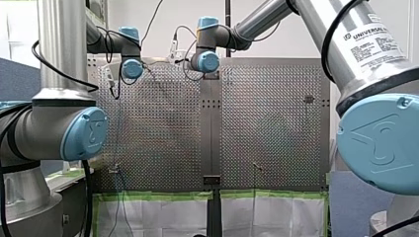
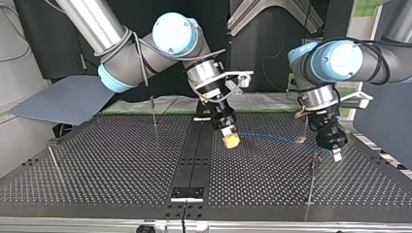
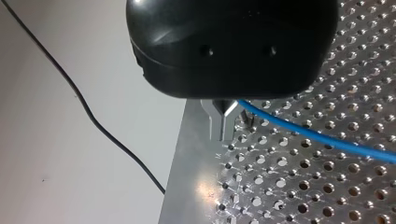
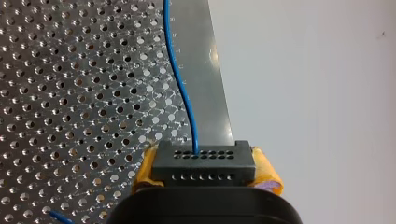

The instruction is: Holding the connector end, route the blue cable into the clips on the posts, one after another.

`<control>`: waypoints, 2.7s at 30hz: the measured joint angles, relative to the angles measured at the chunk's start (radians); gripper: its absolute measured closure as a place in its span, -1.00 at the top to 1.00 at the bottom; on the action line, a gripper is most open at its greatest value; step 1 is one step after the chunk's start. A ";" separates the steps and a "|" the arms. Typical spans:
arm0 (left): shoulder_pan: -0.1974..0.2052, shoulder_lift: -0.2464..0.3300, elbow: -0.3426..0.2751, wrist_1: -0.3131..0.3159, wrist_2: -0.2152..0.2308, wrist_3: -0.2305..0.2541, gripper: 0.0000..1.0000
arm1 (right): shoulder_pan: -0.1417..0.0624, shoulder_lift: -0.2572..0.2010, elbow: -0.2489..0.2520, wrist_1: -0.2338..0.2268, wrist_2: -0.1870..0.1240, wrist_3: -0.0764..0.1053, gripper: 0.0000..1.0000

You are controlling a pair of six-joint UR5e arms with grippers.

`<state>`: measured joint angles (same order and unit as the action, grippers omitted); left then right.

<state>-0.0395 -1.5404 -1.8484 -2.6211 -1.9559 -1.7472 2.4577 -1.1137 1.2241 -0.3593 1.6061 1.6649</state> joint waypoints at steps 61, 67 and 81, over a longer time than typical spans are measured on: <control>0.171 -0.119 0.070 0.144 0.315 -0.256 -1.00 | -0.088 0.022 -0.003 -0.025 -0.042 0.005 -1.00; 0.185 -0.129 0.075 0.159 0.331 -0.273 -1.00 | -0.103 0.034 -0.012 -0.042 -0.056 0.007 -1.00; 0.201 -0.174 0.076 0.238 0.383 -0.360 -1.00 | -0.133 0.122 -0.106 -0.026 -0.081 0.024 -1.00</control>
<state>0.1617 -1.7145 -1.7727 -2.3826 -1.5726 -2.1072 2.3249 -0.9913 1.1178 -0.3850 1.5247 1.6887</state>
